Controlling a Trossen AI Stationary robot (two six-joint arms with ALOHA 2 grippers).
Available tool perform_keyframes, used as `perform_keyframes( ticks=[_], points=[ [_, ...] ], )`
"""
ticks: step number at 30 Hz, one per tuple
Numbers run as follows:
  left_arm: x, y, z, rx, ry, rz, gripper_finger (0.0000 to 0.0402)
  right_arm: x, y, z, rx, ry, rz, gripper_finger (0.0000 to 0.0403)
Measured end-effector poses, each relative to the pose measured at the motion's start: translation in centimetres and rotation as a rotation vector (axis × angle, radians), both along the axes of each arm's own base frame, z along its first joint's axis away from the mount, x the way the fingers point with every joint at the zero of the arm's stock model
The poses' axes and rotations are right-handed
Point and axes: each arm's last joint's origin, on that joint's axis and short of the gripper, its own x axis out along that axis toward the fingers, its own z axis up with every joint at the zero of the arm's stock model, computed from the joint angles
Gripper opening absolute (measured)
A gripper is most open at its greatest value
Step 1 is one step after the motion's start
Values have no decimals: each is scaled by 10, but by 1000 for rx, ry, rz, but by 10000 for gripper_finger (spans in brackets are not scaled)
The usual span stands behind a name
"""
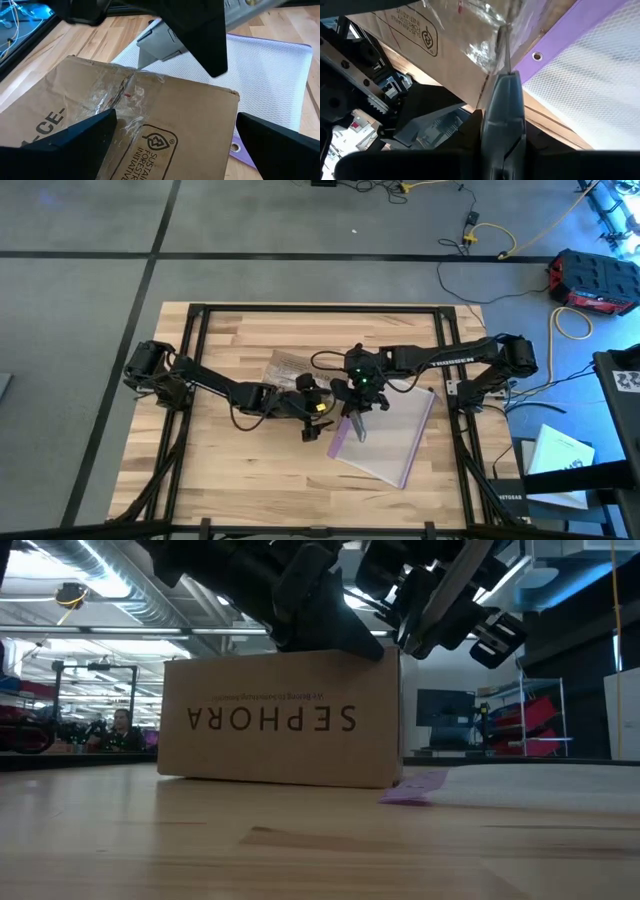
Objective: Unpack boxes
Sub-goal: Open the cardboard box using the cutter
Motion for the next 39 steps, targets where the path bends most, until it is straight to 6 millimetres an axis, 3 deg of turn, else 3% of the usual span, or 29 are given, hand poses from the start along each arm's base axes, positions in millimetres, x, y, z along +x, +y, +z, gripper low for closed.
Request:
perform_keyframes(
  ticks=[6,39],
  points=[
    [0,0,0,1,3,0,400,8,0,-7,29,-18,14,51],
    [0,2,0,5,0,-2,400,7,2,-5,87,-15,45,51]
  ],
)
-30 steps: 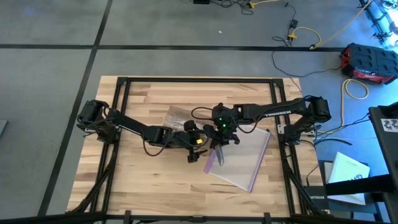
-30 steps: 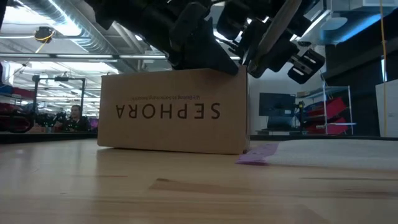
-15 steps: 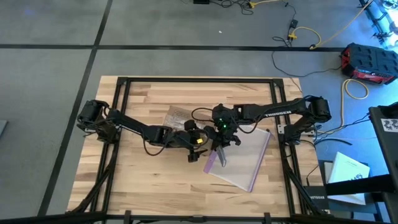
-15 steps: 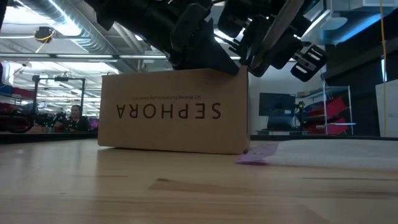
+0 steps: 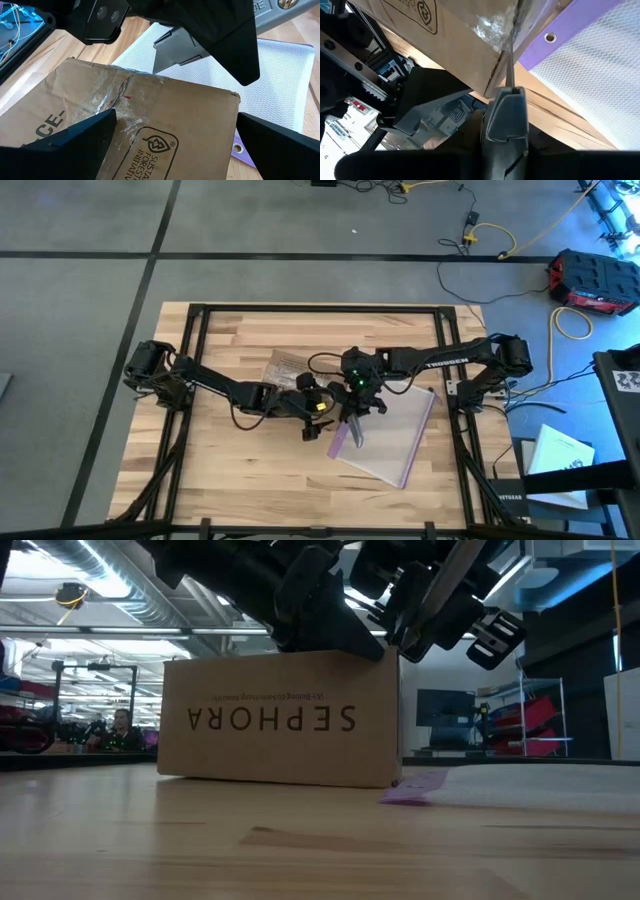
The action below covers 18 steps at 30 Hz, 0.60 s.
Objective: Unpack boxes
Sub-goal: Open the cardboard box using the cutter
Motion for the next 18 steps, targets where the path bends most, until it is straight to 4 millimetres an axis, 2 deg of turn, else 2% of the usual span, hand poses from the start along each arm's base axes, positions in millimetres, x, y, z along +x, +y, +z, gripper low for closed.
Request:
perform_keyframes(
  ticks=[18],
  points=[
    [0,0,0,-3,-1,2,400,-2,0,-4,-4,5,-4,51]
  ],
)
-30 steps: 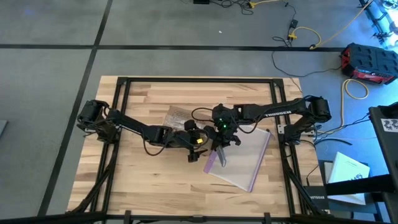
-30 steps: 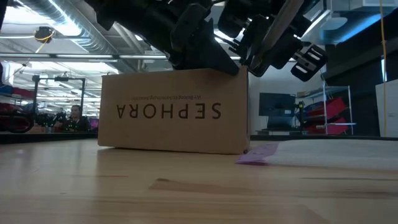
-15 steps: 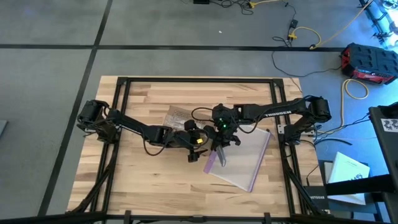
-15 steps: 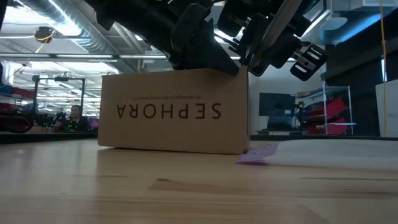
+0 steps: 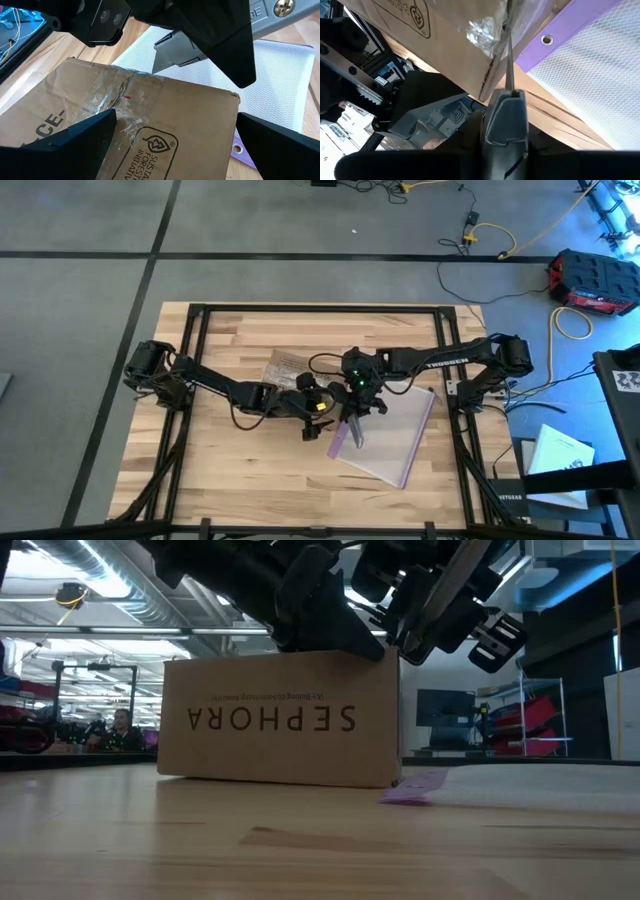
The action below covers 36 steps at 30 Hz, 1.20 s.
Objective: Unpack boxes
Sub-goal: Open the cardboard box using the cutter
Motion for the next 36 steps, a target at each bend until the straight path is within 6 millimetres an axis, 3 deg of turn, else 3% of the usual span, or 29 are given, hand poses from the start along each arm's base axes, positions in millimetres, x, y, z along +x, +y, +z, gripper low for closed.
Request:
perform_keyframes(
  ticks=[14,36],
  points=[
    [0,0,0,-2,0,1,400,0,2,2,63,-16,45,51],
    [0,0,0,-1,-1,7,400,1,-8,0,-36,-11,-41,51]
  ],
)
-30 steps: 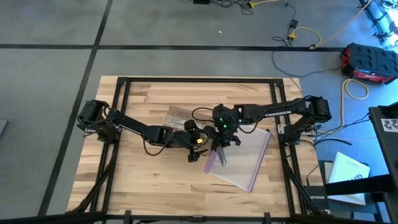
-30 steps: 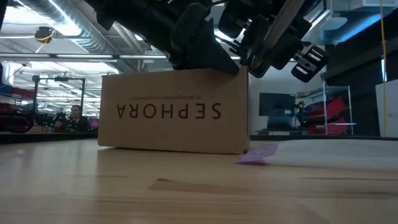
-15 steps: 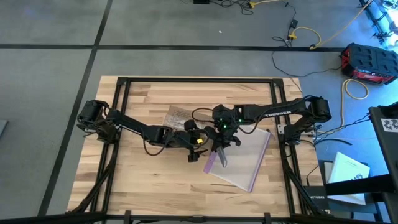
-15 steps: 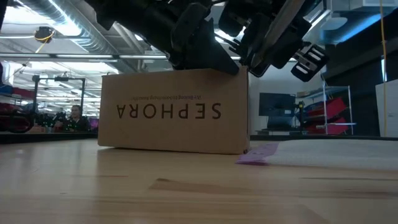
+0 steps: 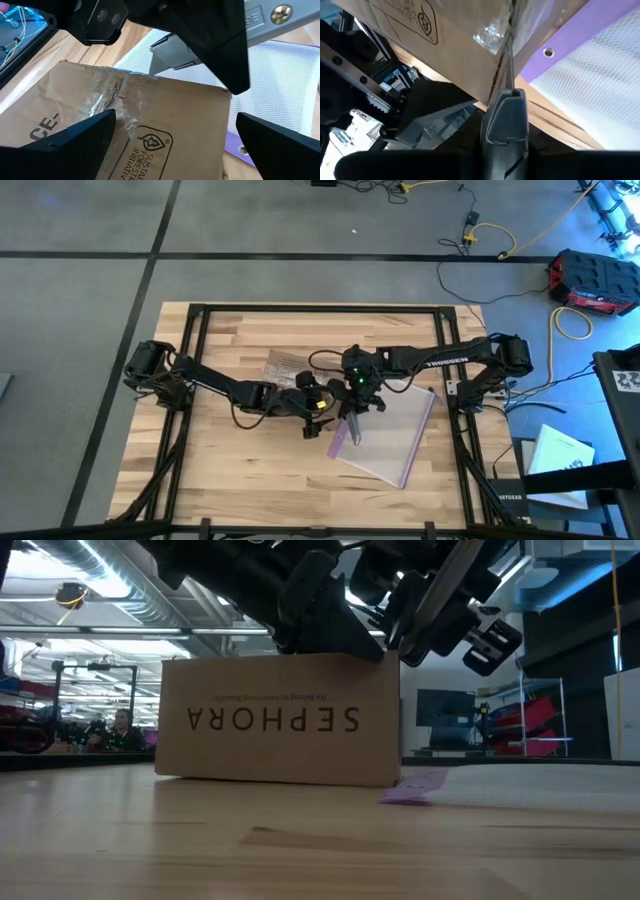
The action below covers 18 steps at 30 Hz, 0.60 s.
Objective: Unpack boxes
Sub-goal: Open the cardboard box using the cutter
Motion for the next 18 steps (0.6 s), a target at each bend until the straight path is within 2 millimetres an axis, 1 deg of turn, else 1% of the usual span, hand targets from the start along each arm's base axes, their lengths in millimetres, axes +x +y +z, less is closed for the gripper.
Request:
perform_keyframes(
  ticks=[18],
  points=[
    [0,0,0,-3,0,-5,400,0,-1,-1,-53,0,-28,51]
  ],
)
